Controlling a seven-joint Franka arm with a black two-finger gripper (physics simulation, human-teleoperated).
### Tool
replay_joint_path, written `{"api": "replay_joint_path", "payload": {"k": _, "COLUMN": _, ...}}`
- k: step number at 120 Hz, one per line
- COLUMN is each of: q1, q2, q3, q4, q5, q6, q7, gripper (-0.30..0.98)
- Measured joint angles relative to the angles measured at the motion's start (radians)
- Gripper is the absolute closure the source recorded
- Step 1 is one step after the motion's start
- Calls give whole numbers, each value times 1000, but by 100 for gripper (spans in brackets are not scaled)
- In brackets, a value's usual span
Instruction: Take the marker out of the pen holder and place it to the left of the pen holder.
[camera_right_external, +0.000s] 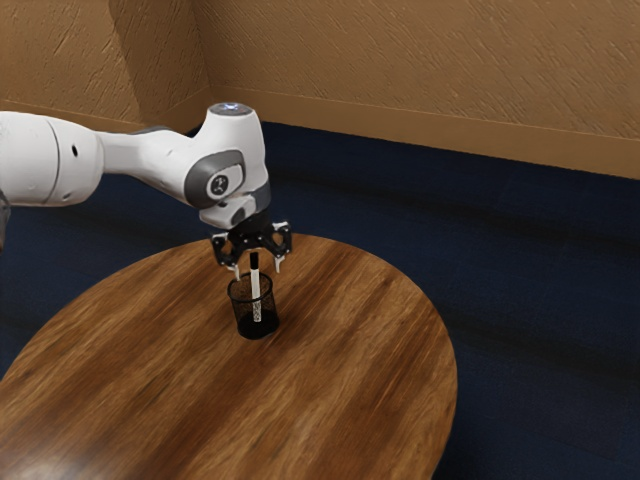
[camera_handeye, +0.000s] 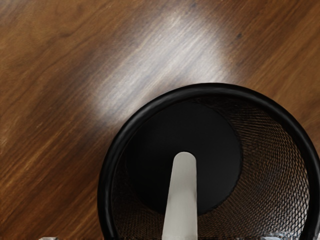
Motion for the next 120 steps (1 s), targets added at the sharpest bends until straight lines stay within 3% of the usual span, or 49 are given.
{"api": "replay_joint_path", "payload": {"k": 51, "q1": 0, "q2": 4, "q3": 21, "q4": 30, "q5": -28, "q6": 33, "q7": 224, "gripper": 32}}
{"api": "replay_joint_path", "payload": {"k": 120, "q1": 18, "q2": -1, "q3": 22, "q4": 12, "q5": -83, "q6": 38, "q7": 347, "gripper": 50}}
